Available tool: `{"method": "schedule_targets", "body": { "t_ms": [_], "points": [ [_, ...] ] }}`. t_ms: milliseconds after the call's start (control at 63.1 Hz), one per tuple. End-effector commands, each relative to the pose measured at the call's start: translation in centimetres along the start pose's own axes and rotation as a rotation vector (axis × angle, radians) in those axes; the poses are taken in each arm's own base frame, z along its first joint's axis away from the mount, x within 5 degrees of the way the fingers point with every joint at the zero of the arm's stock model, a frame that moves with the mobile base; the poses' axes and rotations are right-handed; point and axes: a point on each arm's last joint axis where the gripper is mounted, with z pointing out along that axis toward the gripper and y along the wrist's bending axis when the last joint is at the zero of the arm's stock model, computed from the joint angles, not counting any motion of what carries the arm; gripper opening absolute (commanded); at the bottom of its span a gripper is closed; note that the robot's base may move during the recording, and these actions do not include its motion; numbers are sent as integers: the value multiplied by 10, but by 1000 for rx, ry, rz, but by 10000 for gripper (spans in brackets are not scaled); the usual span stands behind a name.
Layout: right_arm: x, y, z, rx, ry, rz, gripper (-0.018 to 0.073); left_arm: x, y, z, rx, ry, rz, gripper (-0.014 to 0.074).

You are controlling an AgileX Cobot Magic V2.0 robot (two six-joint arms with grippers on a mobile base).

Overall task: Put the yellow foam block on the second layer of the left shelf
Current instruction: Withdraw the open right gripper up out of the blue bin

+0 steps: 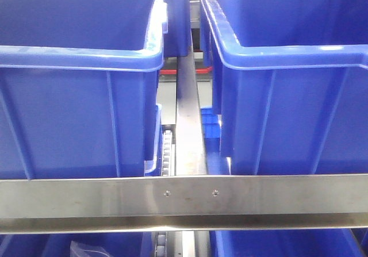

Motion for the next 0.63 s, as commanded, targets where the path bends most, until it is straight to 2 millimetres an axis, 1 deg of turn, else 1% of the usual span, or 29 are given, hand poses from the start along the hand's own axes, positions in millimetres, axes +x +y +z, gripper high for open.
{"method": "schedule_targets", "body": {
  "t_ms": [0,618],
  "points": [
    [-17,1,-3,-4,-133,-12,58,0,0,-1,1,-77,-9,124],
    [-17,1,-3,-4,-133,-12,58,0,0,-1,1,-77,-9,124]
  ]
}}
